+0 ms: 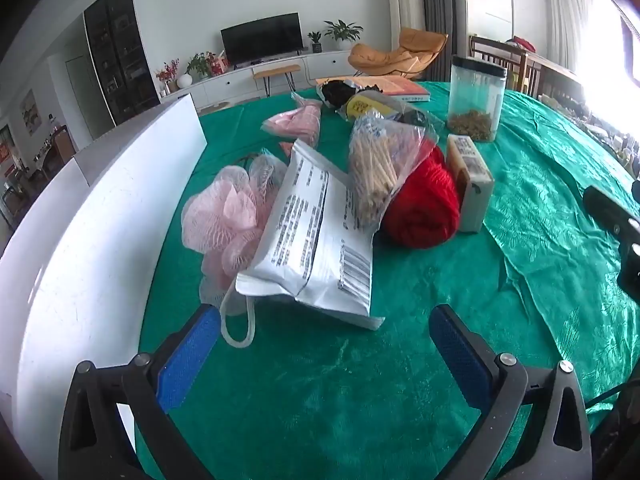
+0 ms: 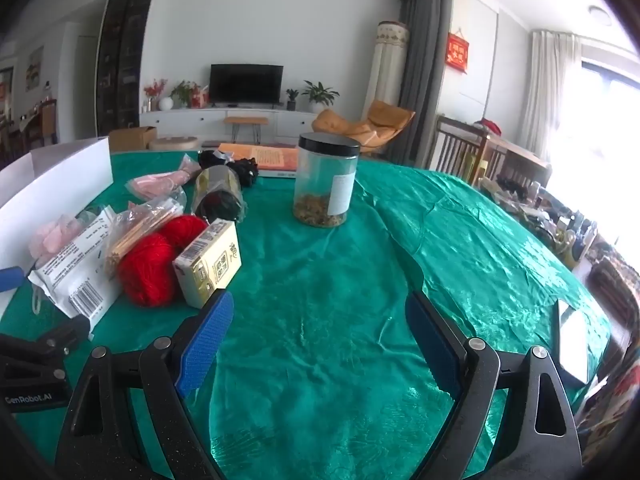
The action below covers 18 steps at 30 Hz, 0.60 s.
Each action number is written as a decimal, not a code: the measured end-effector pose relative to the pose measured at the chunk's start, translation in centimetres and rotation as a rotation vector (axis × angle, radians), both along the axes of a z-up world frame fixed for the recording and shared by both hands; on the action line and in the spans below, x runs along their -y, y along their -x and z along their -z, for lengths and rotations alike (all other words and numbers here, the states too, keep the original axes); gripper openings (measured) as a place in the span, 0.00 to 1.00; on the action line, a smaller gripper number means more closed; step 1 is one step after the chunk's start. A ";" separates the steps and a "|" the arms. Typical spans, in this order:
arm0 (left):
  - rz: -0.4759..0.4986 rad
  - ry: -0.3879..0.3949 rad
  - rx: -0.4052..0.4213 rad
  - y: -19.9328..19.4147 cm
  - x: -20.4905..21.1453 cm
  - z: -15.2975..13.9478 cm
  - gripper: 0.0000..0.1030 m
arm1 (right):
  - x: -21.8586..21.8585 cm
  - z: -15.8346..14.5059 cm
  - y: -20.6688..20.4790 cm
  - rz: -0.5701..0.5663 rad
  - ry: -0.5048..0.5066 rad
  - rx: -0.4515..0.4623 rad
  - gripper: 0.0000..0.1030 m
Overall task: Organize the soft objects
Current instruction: 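Move the left gripper toward the pink mesh loofah beside the white bag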
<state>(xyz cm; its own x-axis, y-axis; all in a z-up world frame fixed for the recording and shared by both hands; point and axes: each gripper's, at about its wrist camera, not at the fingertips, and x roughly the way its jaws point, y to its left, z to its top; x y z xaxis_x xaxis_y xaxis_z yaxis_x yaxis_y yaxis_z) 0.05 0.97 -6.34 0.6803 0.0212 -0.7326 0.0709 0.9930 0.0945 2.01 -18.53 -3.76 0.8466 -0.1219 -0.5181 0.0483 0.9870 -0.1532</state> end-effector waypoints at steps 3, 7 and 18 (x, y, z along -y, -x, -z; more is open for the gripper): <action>0.011 -0.009 -0.045 -0.1 -0.1 1.2 1.00 | 0.5 0.0 0.1 -0.006 -0.014 -0.002 0.87; 0.026 -0.018 -0.084 -0.6 0.4 2.3 1.00 | 0.5 0.0 0.1 -0.011 -0.022 -0.004 0.87; 0.007 0.070 -0.141 -3.6 -0.5 2.3 1.00 | 0.8 0.5 -0.4 -0.021 -0.055 -0.037 0.87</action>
<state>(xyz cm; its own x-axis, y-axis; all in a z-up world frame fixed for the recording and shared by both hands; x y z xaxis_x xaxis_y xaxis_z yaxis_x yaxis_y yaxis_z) 3.67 1.44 -8.67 0.5704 -0.0373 -0.8205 0.0851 0.9963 0.0138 2.43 -19.28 -4.26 0.8286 -0.0751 -0.5548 0.0230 0.9947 -0.1003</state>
